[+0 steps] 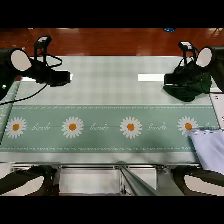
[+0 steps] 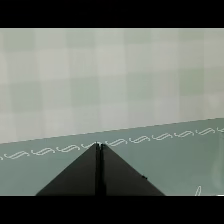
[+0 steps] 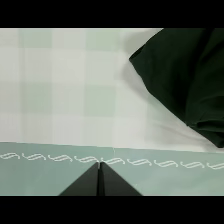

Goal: Fold the shirts.

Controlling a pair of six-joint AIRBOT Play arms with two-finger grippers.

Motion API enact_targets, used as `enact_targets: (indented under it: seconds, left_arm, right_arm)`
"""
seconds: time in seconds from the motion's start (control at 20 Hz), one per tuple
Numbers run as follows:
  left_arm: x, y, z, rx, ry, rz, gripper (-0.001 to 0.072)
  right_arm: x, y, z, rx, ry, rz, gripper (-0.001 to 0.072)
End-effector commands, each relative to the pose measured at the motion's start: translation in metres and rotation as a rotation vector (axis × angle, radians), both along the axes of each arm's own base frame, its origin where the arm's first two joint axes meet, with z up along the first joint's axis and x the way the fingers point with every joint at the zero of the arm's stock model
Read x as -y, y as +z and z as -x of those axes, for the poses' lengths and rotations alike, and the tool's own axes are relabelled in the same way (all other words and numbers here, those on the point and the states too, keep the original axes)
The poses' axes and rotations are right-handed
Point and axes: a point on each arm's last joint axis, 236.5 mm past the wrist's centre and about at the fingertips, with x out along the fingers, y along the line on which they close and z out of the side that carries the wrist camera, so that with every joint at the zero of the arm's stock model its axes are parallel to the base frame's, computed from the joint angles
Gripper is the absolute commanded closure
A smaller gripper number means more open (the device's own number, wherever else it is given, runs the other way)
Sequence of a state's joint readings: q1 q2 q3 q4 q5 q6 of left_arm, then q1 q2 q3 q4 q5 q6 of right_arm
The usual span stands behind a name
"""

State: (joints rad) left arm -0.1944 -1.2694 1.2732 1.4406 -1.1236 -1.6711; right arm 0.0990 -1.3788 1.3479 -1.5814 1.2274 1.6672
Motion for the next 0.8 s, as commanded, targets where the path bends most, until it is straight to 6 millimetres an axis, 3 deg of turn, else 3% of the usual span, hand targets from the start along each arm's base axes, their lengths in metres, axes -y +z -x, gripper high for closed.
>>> enact_targets:
  seconds: [0.0,0.65,0.75]
  left_arm:
    - [0.000,0.000,0.000,-0.001,0.000,-0.001,0.0686]
    - [0.000,0.001,-0.002,0.009,0.002,0.002,0.0686]
    - [0.000,0.002,-0.006,0.026,0.004,0.005,0.0686]
  right_arm:
    - [0.000,0.000,0.000,0.000,0.001,0.000,0.0687]
    - [-0.001,0.000,0.000,0.001,0.000,-0.001,0.0687]
    - [-0.002,0.004,-0.011,0.051,0.001,-0.009,0.0687]
